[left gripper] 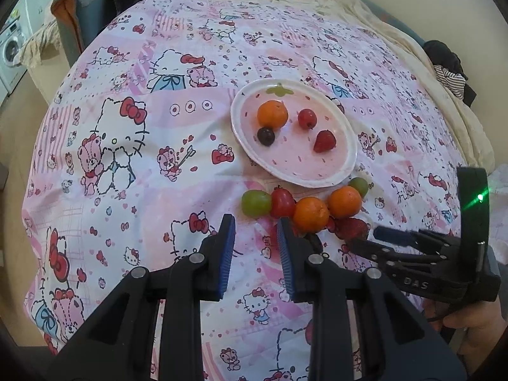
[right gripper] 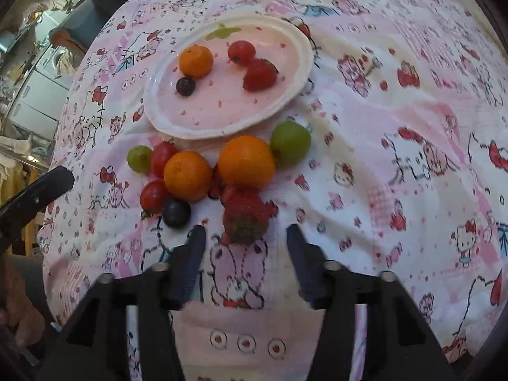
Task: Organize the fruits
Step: 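Grasp a red tomato with the left tool while the right tool grasps a strawberry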
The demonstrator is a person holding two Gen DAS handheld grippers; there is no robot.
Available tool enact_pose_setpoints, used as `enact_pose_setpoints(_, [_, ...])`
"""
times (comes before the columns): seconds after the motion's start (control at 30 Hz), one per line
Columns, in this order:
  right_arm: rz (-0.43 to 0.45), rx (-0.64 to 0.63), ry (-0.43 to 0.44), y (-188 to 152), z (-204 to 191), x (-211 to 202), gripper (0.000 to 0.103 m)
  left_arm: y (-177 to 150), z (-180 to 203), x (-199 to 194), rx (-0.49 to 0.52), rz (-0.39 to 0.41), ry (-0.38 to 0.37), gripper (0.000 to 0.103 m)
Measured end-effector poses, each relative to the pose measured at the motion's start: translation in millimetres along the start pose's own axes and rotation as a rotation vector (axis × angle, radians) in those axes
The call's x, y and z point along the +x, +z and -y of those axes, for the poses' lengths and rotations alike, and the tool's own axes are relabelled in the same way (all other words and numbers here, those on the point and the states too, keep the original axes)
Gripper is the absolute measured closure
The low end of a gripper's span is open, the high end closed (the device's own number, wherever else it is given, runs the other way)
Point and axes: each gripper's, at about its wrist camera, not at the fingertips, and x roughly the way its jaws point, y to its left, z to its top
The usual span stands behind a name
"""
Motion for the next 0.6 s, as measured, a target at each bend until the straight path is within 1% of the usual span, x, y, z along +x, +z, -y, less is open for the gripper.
enact_pose_setpoints(0.1, [-0.001,-0.037,-0.037,4.2,-8.9,10.4,0.046,-0.5,-1.4,0.9,0.002,-0.002,0.007,0.079])
enact_pose_setpoints(0.17, [-0.004,-0.074,-0.104,7.2,-13.8,18.3,0.047,0.3,-2.6,0.9,0.000,0.001,0.011,0.079])
enact_pose_setpoints(0.23, [-0.013,-0.088,-0.120,8.5,-14.2,22.0,0.061,0.9,-2.8,0.8,0.001,0.004,0.012,0.079])
enact_pose_setpoints(0.27, [-0.014,-0.106,-0.127,8.2,-15.6,22.2,0.070,1.1,-2.5,0.7,0.001,0.005,0.011,0.079])
enact_pose_setpoints(0.37, [-0.012,-0.135,-0.127,5.4,-18.1,19.7,0.070,1.5,-2.6,1.9,-0.009,-0.001,-0.005,0.079])
enact_pose_setpoints(0.43, [-0.008,-0.123,-0.106,3.2,-14.9,14.2,0.070,-0.1,-2.2,2.9,-0.014,-0.002,-0.004,0.079])
enact_pose_setpoints(0.5, [0.001,-0.108,-0.068,-0.5,-11.6,3.7,0.070,-1.2,-1.0,2.1,-0.003,0.006,0.004,0.080])
enact_pose_setpoints(0.6, [0.034,-0.102,-0.043,-6.9,-9.8,-16.1,0.070,-2.3,1.2,-1.8,0.021,0.034,0.026,0.080])
